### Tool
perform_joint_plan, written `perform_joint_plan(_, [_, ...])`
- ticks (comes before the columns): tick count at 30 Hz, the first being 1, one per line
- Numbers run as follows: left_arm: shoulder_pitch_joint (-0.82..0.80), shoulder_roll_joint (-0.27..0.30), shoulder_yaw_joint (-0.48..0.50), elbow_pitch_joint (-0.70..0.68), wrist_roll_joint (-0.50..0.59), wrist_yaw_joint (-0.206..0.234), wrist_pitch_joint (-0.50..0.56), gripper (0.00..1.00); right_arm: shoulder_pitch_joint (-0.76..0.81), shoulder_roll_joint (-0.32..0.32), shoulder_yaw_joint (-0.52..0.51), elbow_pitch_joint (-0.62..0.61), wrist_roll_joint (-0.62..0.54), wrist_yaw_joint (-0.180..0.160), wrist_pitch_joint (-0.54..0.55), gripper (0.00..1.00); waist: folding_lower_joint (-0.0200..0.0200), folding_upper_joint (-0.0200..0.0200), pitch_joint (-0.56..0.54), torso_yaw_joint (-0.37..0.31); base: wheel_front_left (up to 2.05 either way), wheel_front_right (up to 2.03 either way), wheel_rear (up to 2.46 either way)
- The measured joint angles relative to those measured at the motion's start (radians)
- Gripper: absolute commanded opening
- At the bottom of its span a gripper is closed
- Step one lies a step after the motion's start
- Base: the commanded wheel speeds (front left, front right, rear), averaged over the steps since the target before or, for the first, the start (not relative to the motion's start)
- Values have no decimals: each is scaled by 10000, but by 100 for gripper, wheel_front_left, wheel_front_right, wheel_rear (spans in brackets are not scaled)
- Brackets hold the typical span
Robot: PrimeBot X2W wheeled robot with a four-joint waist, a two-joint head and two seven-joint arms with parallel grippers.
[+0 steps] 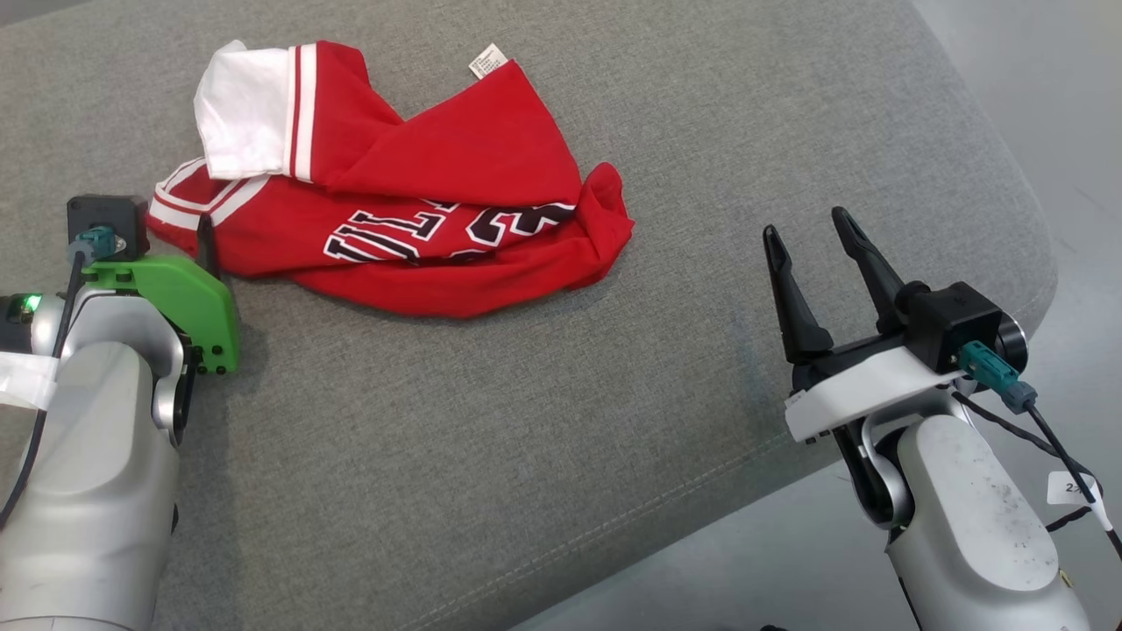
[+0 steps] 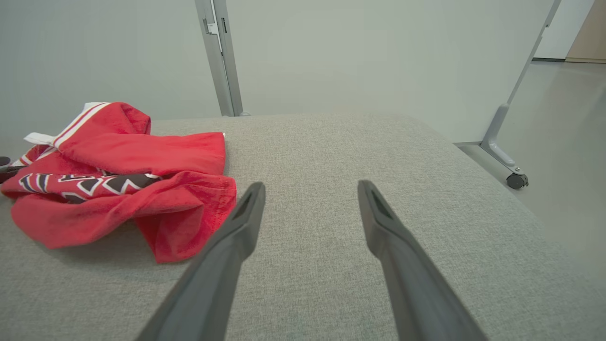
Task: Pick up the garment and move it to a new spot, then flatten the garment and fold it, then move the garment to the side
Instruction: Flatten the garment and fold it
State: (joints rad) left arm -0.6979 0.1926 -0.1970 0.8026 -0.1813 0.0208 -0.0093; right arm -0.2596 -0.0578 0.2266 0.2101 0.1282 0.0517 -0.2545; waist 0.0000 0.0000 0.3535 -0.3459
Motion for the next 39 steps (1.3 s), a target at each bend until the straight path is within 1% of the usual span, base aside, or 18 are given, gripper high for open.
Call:
perform_joint_plan(4, [-95,-58,-86,148,-2,-201,-79,100,0,10,-42,2,0,-4,0,100,0,0,28,20,0,0,0])
perform_joint_plan(5, [-153,-127,-142,209,-2,-268,-104,87,0,15,-96,2,0,-10,0,100,0,0,30,40,0,0,0])
perform_joint_plan(6, [-153,-127,-142,209,-2,-268,-104,47,0,15,-96,2,0,-10,0,100,0,0,30,40,0,0,0])
perform_joint_plan(7, [-214,-182,-203,263,-2,-311,-107,32,0,13,-136,2,0,-10,0,100,0,0,28,68,0,0,0])
perform_joint_plan(8, [-271,-242,-268,301,-2,-359,-138,11,0,12,-155,2,0,-12,0,100,0,0,24,102,0,0,0])
perform_joint_plan(9, [-314,-307,-347,326,-2,-431,-184,0,0,12,-157,2,0,-12,0,100,0,0,19,137,0,0,0])
perform_joint_plan(14, [-394,-685,-493,508,-27,-750,-495,0,0,19,-199,6,0,-19,0,100,0,0,-47,343,0,0,0])
perform_joint_plan(18, [-397,-1011,-541,596,-178,-840,-796,0,6,15,-270,52,-2,-19,0,100,0,0,-151,565,0,0,0])
perform_joint_plan(20, [-397,-1034,-593,698,-178,-918,-892,0,7,17,-263,65,-12,-15,0,100,0,0,-213,688,0,0,0])
perform_joint_plan(28, [-395,-1012,-479,1047,-267,-920,-1338,0,14,15,-148,161,-96,4,0,100,0,0,-546,1075,0,0,0])
perform_joint_plan(31, [-395,-915,-460,1241,-263,-913,-1515,0,18,17,-35,219,-136,12,0,100,0,0,-671,1145,0,0,0])
perform_joint_plan(33, [-395,-817,-393,1298,-263,-872,-1601,38,18,13,44,240,-136,75,0,100,0,0,-678,1114,0,0,0])
perform_joint_plan(34, [-396,-746,-380,1333,-257,-823,-1601,67,18,19,90,247,-136,113,0,100,0,0,-676,1082,0,0,0])
perform_joint_plan(35, [-396,-686,-374,1384,-249,-807,-1603,91,18,25,109,251,-136,111,0,100,0,0,-674,1045,0,0,0])
perform_joint_plan(36, [-396,-642,-376,1440,-249,-807,-1601,100,18,29,111,249,-136,111,0,100,0,0,-671,1005,0,0,0])
perform_joint_plan(39, [-403,-581,-405,1590,-219,-807,-1599,100,18,23,111,249,-136,113,0,100,0,0,-647,875,0,0,0])
